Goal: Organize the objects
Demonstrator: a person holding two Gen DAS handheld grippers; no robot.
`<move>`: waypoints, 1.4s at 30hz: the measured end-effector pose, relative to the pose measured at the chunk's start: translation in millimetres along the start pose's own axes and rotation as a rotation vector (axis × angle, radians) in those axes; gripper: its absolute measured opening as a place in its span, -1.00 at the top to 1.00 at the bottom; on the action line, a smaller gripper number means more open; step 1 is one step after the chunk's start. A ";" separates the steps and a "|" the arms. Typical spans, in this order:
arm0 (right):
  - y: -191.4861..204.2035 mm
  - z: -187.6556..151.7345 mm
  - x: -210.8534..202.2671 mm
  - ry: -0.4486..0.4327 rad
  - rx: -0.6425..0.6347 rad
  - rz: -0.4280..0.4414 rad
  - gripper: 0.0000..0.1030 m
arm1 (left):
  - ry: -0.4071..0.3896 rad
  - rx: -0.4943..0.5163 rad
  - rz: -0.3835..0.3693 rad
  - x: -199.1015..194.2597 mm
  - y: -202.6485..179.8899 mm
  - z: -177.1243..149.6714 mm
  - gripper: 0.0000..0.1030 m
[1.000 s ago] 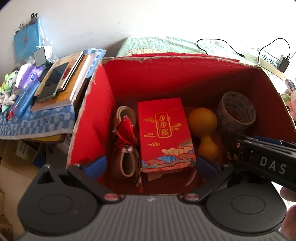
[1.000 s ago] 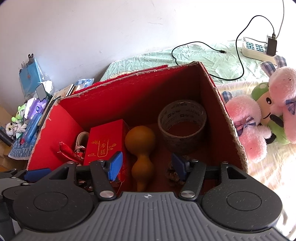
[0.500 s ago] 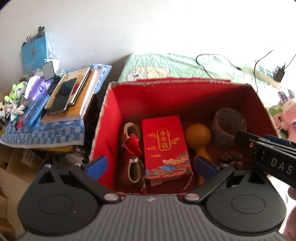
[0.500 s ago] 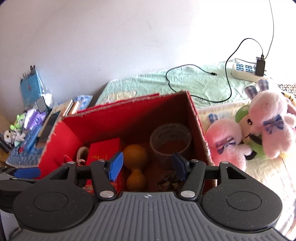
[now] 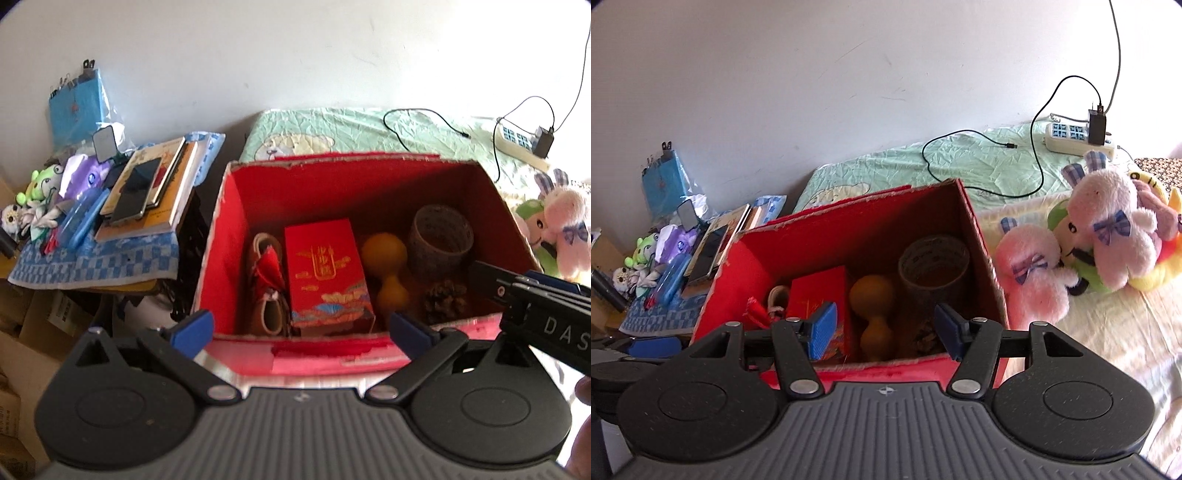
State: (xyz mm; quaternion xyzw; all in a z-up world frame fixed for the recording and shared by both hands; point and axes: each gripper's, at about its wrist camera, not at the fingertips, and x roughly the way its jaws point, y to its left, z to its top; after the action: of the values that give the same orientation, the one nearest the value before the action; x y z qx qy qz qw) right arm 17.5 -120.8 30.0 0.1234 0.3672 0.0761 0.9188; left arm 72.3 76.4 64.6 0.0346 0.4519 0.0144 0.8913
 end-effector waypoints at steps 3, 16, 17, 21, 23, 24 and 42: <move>1.3 -6.3 -6.0 0.005 -0.006 0.005 -0.19 | 0.018 0.007 -0.005 -0.1 -1.7 -7.3 -0.97; -14.6 -30.4 -0.1 0.135 0.053 -0.029 -0.20 | 0.173 0.047 -0.024 25.5 -21.2 -30.5 -0.97; -15.1 -32.1 0.5 0.144 0.056 -0.031 -0.20 | 0.188 0.044 -0.034 27.5 -21.2 -32.0 -0.97; -15.0 -35.8 1.6 0.170 0.056 -0.027 -0.20 | 0.218 0.034 -0.030 31.2 -22.2 -37.4 -0.97; -14.3 -36.8 2.6 0.178 0.052 -0.023 -0.21 | 0.225 0.031 -0.022 32.0 -21.5 -39.1 -0.97; -13.6 -37.1 2.8 0.182 0.049 -0.020 -0.21 | 0.229 0.028 -0.018 32.4 -20.8 -39.4 -0.97; 0.3 -26.2 -11.3 0.160 -0.009 0.049 -0.21 | 0.222 0.003 -0.028 13.6 -3.5 -31.0 -0.98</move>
State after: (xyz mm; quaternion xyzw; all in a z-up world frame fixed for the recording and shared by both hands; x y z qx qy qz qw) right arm -8.8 -118.6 19.2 0.1220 0.4358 0.1099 0.8850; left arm 55.3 75.2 35.1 0.0280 0.5483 0.0049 0.8358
